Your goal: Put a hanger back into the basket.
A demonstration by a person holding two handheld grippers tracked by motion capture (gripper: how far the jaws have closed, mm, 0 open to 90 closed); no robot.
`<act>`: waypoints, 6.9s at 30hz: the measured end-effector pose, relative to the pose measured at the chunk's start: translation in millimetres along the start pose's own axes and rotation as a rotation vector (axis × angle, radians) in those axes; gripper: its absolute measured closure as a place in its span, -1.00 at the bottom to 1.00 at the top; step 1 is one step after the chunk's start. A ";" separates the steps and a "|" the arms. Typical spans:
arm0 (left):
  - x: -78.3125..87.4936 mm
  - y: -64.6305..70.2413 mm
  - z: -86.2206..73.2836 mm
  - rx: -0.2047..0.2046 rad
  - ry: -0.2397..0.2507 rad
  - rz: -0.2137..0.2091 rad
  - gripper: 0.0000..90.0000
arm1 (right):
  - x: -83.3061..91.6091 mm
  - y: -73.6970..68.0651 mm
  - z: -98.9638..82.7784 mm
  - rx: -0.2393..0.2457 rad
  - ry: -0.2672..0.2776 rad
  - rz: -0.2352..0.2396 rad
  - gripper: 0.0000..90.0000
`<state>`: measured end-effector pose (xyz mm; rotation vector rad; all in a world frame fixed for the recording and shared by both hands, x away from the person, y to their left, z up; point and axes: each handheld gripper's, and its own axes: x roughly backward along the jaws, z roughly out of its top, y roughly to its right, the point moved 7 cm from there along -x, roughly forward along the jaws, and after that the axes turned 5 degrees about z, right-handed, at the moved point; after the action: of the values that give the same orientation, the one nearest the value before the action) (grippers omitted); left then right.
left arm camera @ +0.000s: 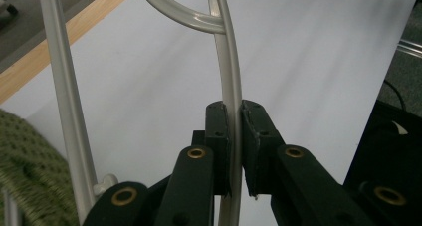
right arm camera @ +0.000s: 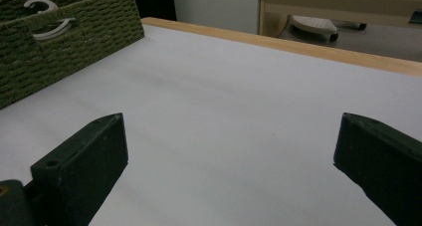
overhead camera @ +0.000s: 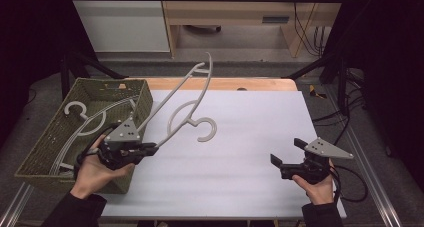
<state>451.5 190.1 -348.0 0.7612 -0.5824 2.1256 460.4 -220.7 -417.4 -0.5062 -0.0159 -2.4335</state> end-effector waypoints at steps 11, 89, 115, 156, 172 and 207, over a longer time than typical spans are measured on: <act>37.9 -43.0 -25.4 0.050 -0.020 0.039 0.83 | -1.5 -0.4 -1.2 -0.001 -0.008 0.000 -0.98; 59.4 -127.2 -156.4 0.170 -0.165 0.007 0.82 | -4.1 -0.7 -3.6 0.006 -0.024 -0.003 -0.98; 48.3 -136.5 -176.8 0.269 -0.156 0.042 0.80 | -4.7 -1.4 -3.6 0.005 -0.026 0.000 -0.98; 26.4 -128.3 -154.6 0.269 -0.106 0.332 0.21 | -4.0 -1.6 -3.2 0.005 -0.024 0.001 -0.98; -5.8 -124.8 -156.7 0.212 -0.393 0.347 0.54 | -3.7 -1.5 -3.1 0.008 -0.025 0.000 -0.98; 33.1 -175.7 -152.8 0.388 -0.239 0.430 0.71 | -2.8 0.0 -2.7 0.002 -0.019 -0.004 -0.98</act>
<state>525.6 404.9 -408.5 1.2044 -0.4928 2.6077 461.4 -219.4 -420.9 -0.5293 -0.0273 -2.4320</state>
